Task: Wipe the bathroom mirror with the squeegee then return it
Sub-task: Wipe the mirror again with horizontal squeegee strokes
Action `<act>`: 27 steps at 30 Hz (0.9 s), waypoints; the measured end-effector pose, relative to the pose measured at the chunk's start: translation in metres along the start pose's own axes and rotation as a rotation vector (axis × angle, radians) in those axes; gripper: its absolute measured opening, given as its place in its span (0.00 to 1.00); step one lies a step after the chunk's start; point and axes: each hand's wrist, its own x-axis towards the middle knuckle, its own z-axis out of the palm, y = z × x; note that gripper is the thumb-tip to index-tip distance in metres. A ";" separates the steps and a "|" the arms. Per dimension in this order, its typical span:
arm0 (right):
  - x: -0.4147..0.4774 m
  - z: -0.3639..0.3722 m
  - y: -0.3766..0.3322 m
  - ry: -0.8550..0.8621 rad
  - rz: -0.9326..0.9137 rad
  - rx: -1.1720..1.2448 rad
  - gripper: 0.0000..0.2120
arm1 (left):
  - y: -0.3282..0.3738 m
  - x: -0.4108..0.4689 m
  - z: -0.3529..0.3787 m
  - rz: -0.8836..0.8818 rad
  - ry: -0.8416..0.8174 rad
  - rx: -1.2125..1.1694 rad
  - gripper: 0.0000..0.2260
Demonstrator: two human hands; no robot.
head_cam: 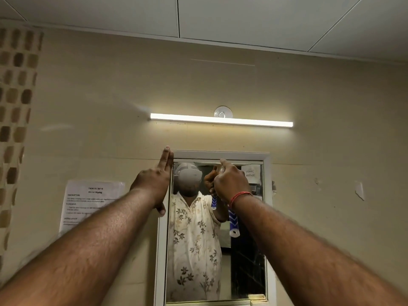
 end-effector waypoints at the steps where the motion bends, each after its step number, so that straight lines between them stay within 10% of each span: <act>1: 0.001 0.001 0.001 -0.003 -0.003 -0.007 0.26 | 0.002 -0.001 -0.001 -0.001 -0.006 0.000 0.86; 27: -0.035 0.038 0.033 -0.073 0.052 -0.078 0.26 | 0.008 -0.025 0.015 0.027 -0.030 0.051 0.82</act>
